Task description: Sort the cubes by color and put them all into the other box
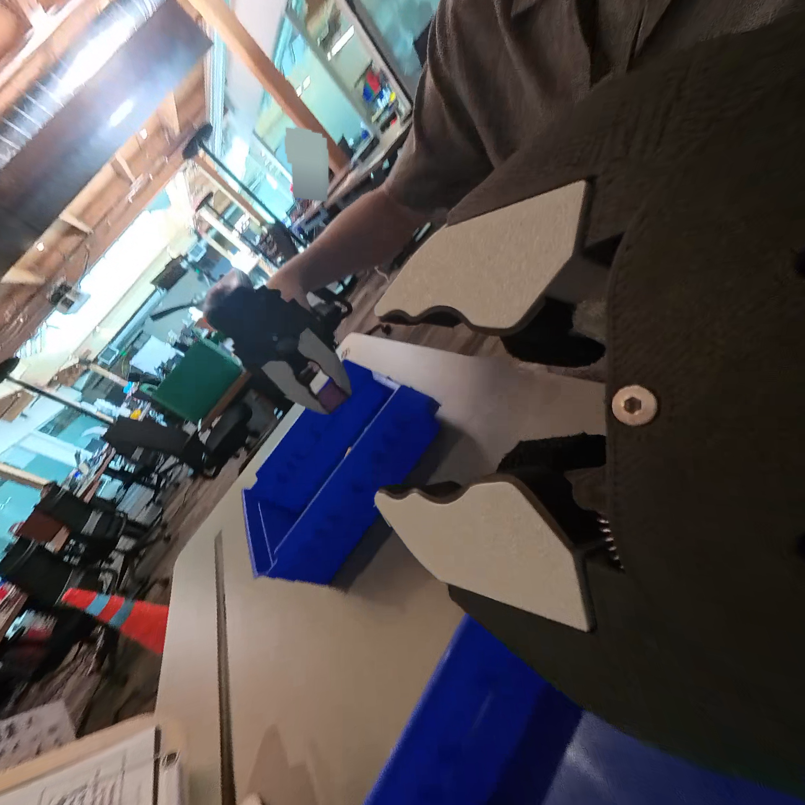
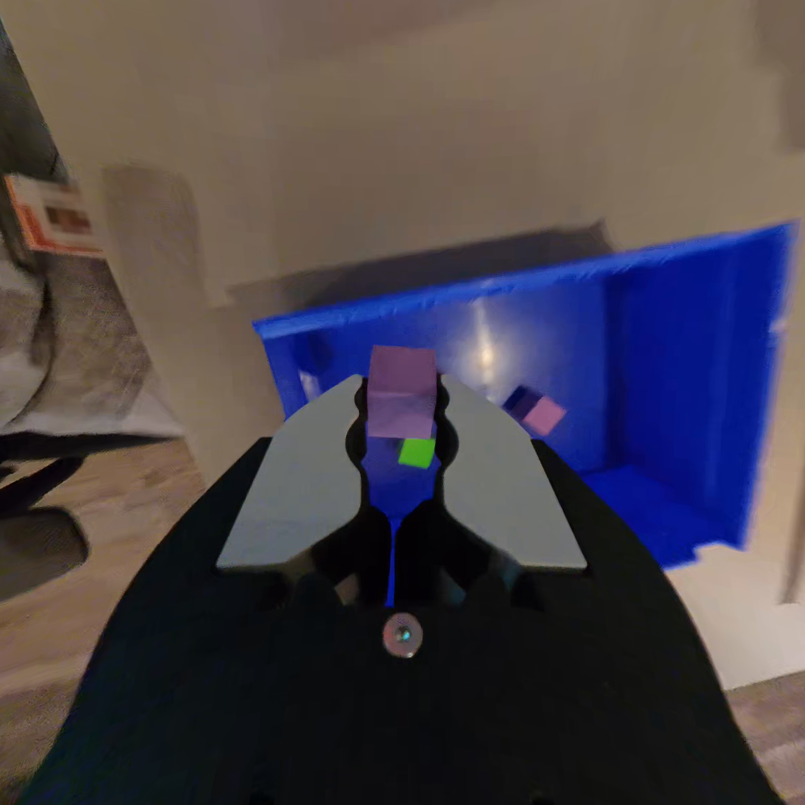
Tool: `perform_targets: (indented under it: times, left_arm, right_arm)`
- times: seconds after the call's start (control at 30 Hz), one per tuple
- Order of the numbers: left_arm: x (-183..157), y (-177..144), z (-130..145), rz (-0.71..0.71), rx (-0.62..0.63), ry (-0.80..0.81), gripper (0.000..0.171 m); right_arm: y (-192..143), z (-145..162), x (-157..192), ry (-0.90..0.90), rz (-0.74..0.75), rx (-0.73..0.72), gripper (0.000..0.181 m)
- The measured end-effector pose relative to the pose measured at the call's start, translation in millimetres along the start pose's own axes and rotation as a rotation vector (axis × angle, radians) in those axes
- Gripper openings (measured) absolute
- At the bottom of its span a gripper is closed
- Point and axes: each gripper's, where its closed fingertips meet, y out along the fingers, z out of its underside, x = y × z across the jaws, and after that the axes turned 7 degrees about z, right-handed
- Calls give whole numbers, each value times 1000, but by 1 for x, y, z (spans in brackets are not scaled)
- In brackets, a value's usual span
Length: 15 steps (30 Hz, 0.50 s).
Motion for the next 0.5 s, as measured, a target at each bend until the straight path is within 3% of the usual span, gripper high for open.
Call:
perform_targets:
  times: [0.23,0.5]
  left_arm:
    - [6,-7,3,-46,25,5,68]
    - [31,-35,6,-200,88,16,68]
  right_arm:
    - [70,48,31,71,-227,191,28]
    - [104,62,20,37,-176,269,28]
